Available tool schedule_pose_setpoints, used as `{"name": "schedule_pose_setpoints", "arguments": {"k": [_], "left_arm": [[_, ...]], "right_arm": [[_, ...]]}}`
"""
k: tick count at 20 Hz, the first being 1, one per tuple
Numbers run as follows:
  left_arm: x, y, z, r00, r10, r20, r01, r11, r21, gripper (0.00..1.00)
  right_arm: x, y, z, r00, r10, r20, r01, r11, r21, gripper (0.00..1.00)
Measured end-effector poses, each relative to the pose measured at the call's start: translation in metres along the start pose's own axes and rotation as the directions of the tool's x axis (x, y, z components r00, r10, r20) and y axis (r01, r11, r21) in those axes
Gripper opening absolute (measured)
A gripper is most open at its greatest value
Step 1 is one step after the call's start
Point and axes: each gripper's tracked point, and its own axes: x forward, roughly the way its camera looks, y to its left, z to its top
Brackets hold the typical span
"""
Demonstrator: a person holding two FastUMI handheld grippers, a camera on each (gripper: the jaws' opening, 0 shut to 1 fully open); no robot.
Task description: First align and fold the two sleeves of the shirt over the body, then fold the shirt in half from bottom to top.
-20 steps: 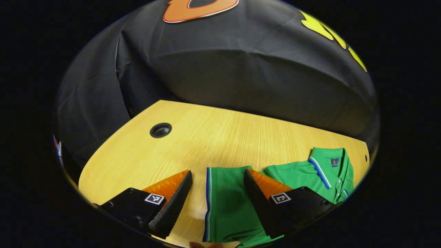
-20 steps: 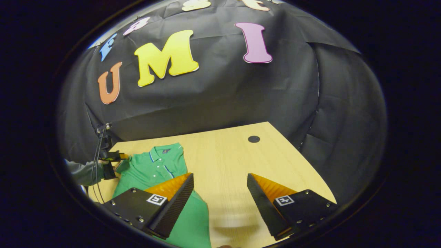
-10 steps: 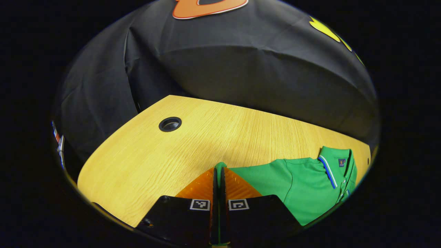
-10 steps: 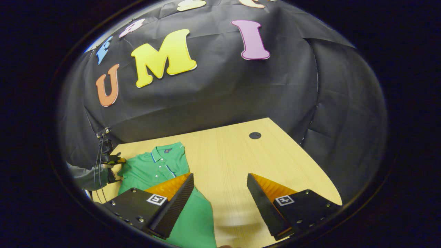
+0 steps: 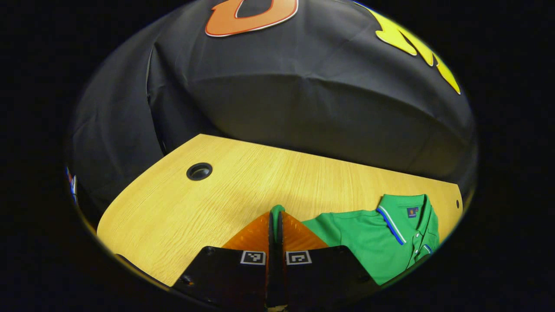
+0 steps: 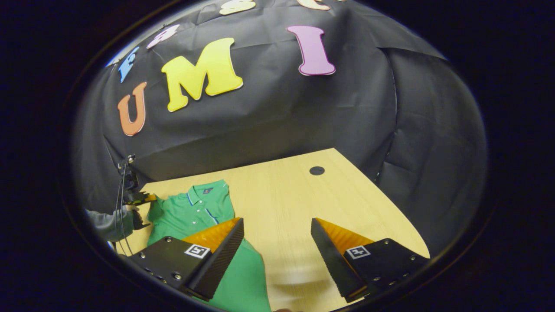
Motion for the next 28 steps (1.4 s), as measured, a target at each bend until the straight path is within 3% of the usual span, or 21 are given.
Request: {"name": "schedule_pose_setpoints", "arguments": {"k": [7,14,28], "left_arm": [[-0.020,-0.031,0.004,0.995,-0.091,0.031,0.091,0.996,0.018,0.04],[-0.052,-0.072,-0.006,0.981,-0.184,0.054,0.178,0.979,0.102,0.04],[-0.098,-0.141,-0.023,0.944,-0.324,0.061,0.282,0.889,0.360,0.04]], "right_arm": [[-0.001,0.003,-0.002,1.000,0.004,0.004,-0.004,1.000,0.016,0.98],[0.000,0.003,-0.005,1.000,0.008,-0.004,-0.008,1.000,0.030,0.98],[-0.002,0.008,-0.006,1.000,0.016,-0.002,-0.016,0.999,0.039,0.98]]}}
